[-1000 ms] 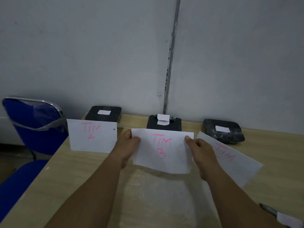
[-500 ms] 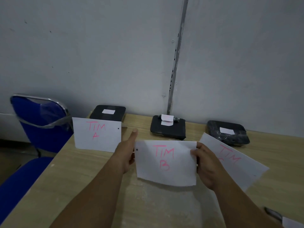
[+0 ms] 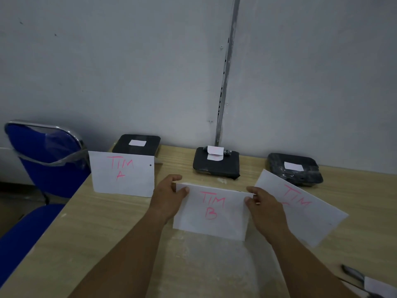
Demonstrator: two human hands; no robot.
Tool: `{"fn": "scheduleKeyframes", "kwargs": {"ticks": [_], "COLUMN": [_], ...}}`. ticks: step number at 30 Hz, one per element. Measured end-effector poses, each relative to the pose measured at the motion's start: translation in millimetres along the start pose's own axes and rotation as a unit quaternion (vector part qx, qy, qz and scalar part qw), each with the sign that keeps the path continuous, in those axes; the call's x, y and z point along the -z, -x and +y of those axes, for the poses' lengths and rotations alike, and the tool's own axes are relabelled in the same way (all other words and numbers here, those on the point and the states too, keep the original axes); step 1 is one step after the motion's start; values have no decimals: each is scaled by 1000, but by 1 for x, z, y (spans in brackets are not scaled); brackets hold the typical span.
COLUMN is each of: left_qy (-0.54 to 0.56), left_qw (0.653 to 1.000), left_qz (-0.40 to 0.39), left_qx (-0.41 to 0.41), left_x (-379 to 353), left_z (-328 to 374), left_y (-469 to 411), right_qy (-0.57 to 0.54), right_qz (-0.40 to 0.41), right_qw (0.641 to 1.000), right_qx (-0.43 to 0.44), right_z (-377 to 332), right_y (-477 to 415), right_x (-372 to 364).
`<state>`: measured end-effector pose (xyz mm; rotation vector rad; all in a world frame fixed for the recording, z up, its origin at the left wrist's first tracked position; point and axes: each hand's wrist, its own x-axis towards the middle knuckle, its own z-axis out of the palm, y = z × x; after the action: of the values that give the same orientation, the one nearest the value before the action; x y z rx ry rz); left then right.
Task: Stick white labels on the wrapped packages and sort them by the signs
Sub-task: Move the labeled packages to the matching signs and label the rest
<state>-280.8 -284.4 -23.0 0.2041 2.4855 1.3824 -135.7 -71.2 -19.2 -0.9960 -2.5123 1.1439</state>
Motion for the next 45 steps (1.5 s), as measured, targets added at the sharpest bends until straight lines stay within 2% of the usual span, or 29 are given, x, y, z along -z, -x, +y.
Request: {"fn": "scheduleKeyframes", "kwargs": {"ticks": [2,7,9,11,13,15,17,19,22,26,31,39,45], "left_qy": [-53,-97,-138,-195,-219,-225,-222,-216,-212,-255,-314,-347,-424], "left_qw": [998,994,983,946,899,868,846,829,815,801,780,785,793], "left_qz": [23,39,118,236,298,259,181,113,39,-72,-158,-182,-191], "left_qx": [-14,-10,-25,-105,-233,-358,-449,-504,-538,-537,-517,-481,-393], "left_x": [-2,-4,-5,-10,-25,-46,-78,-114,-156,-201,-240,-261,-272], "left_z": [-1,-2,1,7,16,27,42,58,72,84,81,87,80], "left_y": [-1,-1,6,16,29,42,61,86,118,153,180,192,183], "right_qy": [16,27,43,62,86,112,119,136,146,139,135,118,131], "right_qz": [0,-3,3,19,36,35,33,39,60,106,114,123,96], "right_qw": [1000,1000,999,998,996,993,992,990,986,978,970,969,972], "right_qx": [1,-11,-13,-15,-14,-12,-17,-26,-49,-112,-166,-178,-169], "right_z": [0,-1,0,5,17,31,51,76,110,158,204,232,243], "right_y": [-1,-1,3,8,15,24,38,54,75,108,142,155,150], "right_x": [0,3,7,14,26,42,62,85,116,156,184,192,190]}}
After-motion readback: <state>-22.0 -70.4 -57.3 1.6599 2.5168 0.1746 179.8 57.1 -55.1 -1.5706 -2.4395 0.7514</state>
